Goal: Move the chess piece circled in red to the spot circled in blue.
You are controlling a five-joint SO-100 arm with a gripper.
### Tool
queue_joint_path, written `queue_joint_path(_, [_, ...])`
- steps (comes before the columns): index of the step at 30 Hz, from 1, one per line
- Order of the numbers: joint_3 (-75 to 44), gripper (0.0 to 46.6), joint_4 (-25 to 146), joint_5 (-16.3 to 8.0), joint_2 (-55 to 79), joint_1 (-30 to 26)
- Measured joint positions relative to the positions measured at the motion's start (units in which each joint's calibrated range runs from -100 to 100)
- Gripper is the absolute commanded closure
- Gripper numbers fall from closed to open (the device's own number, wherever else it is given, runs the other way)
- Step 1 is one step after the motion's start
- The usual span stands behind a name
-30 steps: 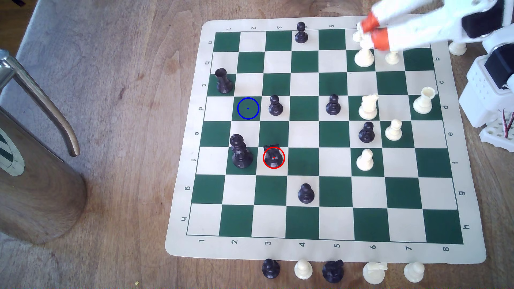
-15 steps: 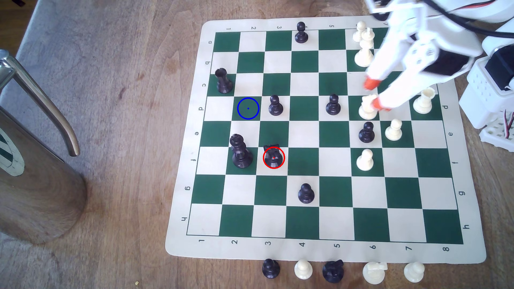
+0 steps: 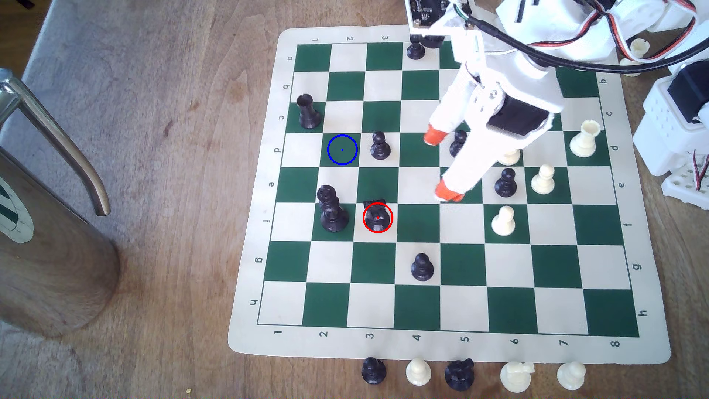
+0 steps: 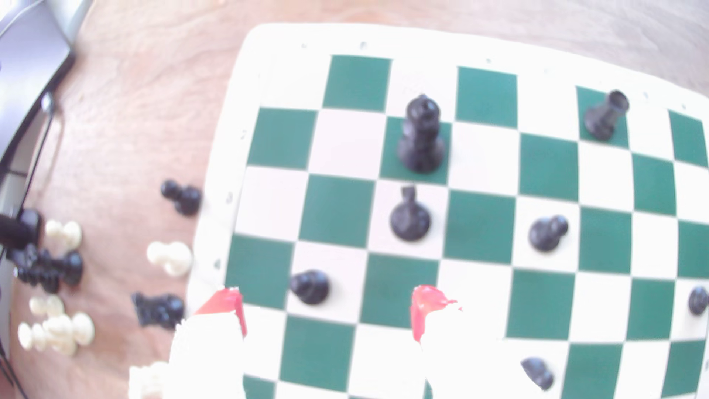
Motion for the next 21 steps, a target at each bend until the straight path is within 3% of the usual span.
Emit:
queue_joint_path(10, [3.9, 23.8, -16.2, 0.0, 9.9, 3.5])
queue_joint_path(21, [9.7, 24.6, -24.9, 0.0, 17.3, 3.2])
